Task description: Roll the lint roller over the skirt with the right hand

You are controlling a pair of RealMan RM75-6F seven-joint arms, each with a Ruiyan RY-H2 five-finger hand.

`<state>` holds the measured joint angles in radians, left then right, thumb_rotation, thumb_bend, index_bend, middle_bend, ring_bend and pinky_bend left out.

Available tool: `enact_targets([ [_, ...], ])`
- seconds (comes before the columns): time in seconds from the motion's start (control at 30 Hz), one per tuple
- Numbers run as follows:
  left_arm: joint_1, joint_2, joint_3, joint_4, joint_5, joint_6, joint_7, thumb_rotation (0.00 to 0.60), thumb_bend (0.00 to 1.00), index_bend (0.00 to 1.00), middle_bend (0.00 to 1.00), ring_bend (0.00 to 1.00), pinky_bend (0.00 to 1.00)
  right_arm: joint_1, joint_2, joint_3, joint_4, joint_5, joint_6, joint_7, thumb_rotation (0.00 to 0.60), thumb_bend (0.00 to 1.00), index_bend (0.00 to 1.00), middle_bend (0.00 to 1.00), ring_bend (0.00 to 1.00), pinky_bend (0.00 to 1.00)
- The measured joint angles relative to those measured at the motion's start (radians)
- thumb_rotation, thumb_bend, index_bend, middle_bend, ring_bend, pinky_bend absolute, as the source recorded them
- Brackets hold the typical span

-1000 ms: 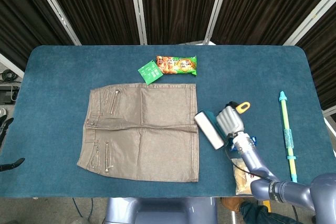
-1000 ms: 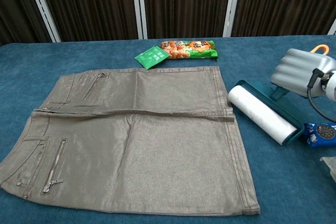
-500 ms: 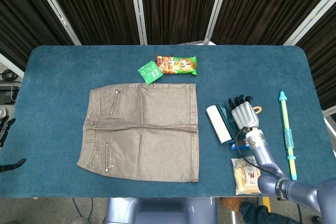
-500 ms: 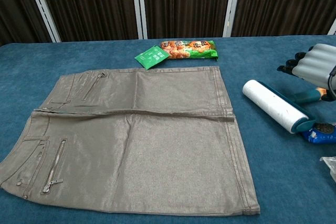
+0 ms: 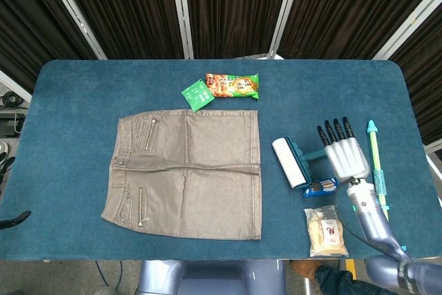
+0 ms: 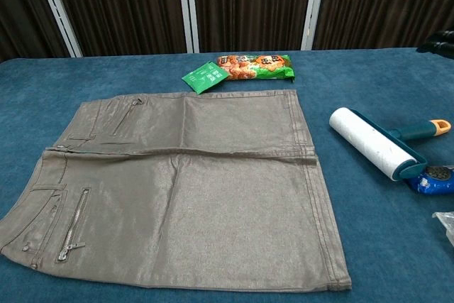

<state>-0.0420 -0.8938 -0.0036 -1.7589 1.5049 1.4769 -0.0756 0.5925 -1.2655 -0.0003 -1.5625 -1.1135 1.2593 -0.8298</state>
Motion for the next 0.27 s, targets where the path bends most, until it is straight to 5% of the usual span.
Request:
enact_targets([
  [0.27, 0.004, -0.006, 0.005, 0.032, 0.061, 0.034, -0.051, 0.6, 0.0, 0.0, 0.0, 0.0, 0.0, -0.173, 0.079, -0.028, -0.109, -0.142, 0.175, 0.361, 0.6, 0.0, 0.0, 0.0, 0.0, 0.0],
])
